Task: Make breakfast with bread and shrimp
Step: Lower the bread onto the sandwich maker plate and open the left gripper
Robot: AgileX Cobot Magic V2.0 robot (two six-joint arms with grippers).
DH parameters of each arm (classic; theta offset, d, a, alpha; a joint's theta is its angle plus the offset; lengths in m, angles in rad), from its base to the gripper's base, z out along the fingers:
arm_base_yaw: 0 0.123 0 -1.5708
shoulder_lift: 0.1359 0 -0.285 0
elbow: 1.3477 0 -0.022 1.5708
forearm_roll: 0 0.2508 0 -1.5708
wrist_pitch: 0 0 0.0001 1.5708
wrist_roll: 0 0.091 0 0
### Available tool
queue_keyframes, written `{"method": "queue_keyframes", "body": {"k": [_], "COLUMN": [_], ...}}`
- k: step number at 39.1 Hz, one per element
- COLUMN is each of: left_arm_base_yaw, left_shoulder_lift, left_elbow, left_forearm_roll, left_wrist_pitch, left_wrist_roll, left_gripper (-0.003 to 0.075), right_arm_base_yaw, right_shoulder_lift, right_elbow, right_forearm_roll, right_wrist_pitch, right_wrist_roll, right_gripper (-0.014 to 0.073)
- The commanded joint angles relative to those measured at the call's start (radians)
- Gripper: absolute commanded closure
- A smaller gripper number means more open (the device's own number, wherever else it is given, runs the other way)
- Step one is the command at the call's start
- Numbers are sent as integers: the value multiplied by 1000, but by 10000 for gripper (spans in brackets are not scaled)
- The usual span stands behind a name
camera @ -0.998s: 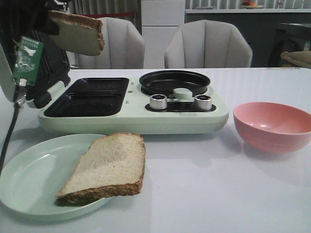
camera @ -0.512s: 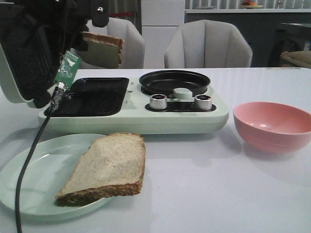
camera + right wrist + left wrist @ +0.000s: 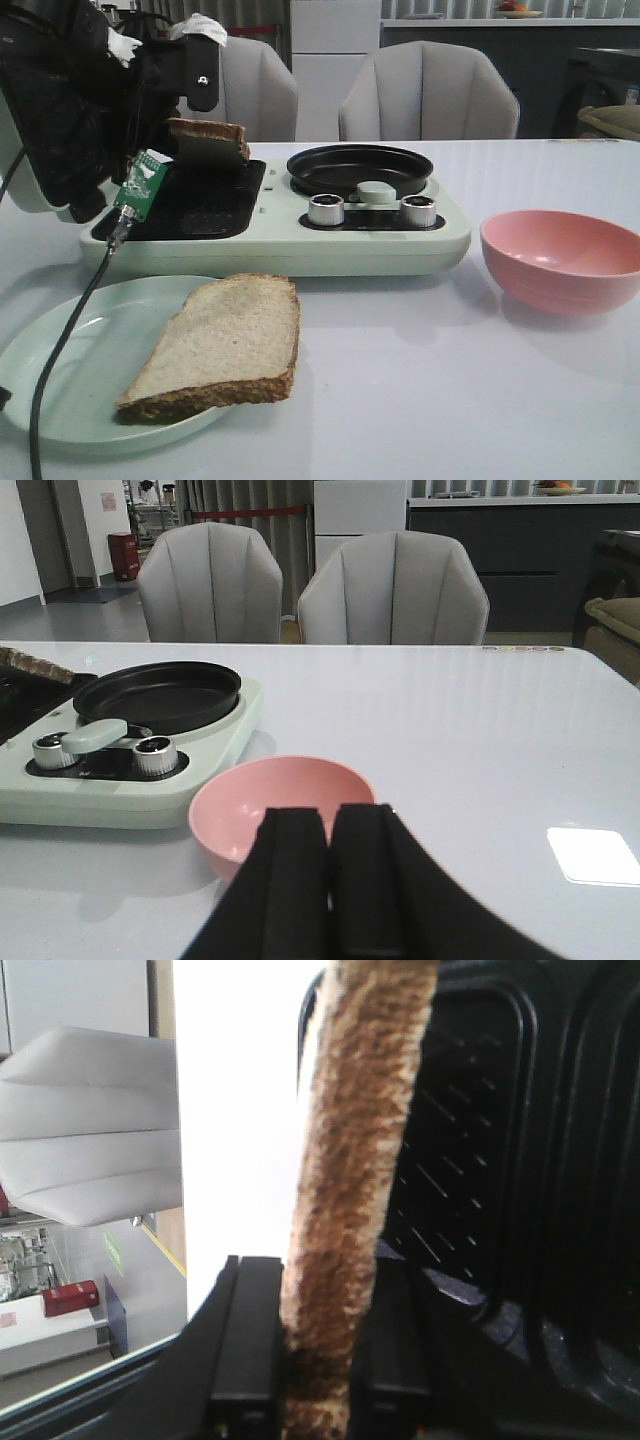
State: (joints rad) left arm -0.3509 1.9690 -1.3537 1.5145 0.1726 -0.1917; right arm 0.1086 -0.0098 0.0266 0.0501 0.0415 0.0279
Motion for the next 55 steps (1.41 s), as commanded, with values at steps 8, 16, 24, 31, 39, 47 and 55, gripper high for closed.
{"method": "queue_keyframes", "body": {"k": [8,16,24,31,39,47,55], "left_arm_base_yaw": [6,6,6,6,6,-10,-18], "left_shoulder_lift": [11,24,26,26,26,16,1], "left_elbow": [-34,-34,-32,-32,-32,-32,-32], "left_forearm_roll": [-72,-84,-110,-137,-227,-282,-312], "left_wrist_pitch": [-12,-45,-58,-58,-26,34,41], "left_wrist_roll": [-16,-16,-16,-16,-16,-16,-16], "left_gripper": [528,479,339,221,202,202,203], "right_arm_base_yaw": [-4,-4,-4,-4,-4,-4,-4], "right_shoulder_lift": [-22,-22,-22,-22,-22,-22,-22], "right_elbow": [-16,-16,-16,-16,-16,-16,-16], "right_forearm_roll": [-4,-4,-4,-4,-4,-4,-4], "right_wrist_pitch": [-86,-86,-86,-86,-86,-86,-86], "right_wrist_roll": [-1,-1,-1,-1,-1,-1,-1], "right_gripper": [444,444,444,444,444,444,444]}}
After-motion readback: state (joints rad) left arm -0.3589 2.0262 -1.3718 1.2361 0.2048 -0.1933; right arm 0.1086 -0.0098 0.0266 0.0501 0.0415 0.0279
